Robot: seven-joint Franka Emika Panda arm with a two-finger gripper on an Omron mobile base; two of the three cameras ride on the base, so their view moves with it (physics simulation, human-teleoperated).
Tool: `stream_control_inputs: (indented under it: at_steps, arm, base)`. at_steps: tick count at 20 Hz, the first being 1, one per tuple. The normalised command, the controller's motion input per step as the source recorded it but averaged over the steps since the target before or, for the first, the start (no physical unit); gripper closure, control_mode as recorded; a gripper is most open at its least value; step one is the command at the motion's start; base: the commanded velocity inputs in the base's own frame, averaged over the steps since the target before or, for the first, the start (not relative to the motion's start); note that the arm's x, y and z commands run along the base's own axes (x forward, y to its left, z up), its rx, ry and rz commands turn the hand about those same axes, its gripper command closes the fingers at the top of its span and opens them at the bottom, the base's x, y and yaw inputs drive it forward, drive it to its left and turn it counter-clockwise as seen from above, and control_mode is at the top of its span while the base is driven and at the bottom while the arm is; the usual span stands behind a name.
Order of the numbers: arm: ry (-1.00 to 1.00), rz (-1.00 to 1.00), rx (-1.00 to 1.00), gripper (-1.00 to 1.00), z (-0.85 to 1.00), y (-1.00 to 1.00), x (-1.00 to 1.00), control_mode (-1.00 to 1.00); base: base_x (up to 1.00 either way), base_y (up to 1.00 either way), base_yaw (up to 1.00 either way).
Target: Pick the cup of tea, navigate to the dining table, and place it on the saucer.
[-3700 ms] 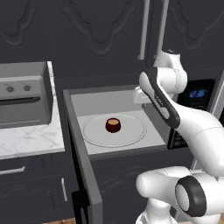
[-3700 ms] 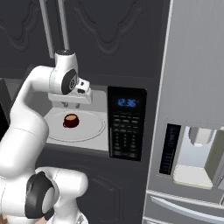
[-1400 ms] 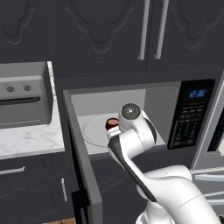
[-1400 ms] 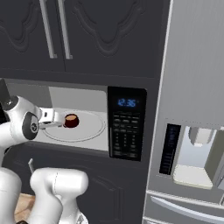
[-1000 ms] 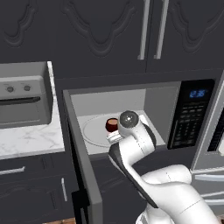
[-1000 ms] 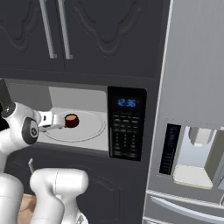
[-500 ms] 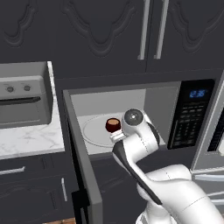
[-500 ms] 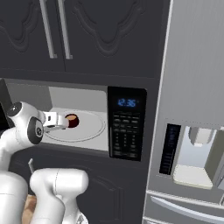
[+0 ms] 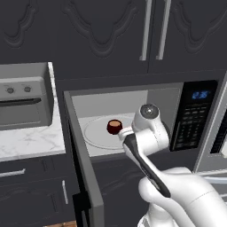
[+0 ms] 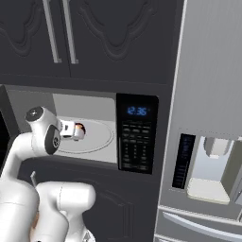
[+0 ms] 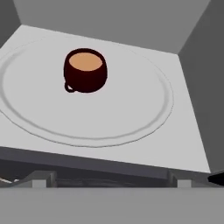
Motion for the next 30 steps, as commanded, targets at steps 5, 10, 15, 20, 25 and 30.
stream_control_inputs:
  at_steps: [5,10,15,20,25,30]
  arm:
    - [0.0,0.0,0.07,-1.0,0.0,-0.09,0.01,-1.0]
    - [-0.09,0.0,0.0,-1.0,0.0,0.01,0.0,-1.0]
    - [-0.18,0.0,0.0,-1.0,0.0,0.15,0.03,-1.0]
    - [-0.12,-0.03,0.0,-1.0,0.0,0.25,0.1,-1.0]
    - [-0.01,-0.09,0.0,-1.0,0.0,0.37,0.25,-1.0]
    - [0.0,-0.1,0.0,-1.0,0.0,0.35,0.29,-1.0]
  base:
    - [0.0,0.0,0.0]
    - [0.0,0.0,0.0]
    - [0.0,0.0,0.0]
    - [0.0,0.0,0.0]
    - [0.0,0.0,0.0]
    - [0.0,0.0,0.0]
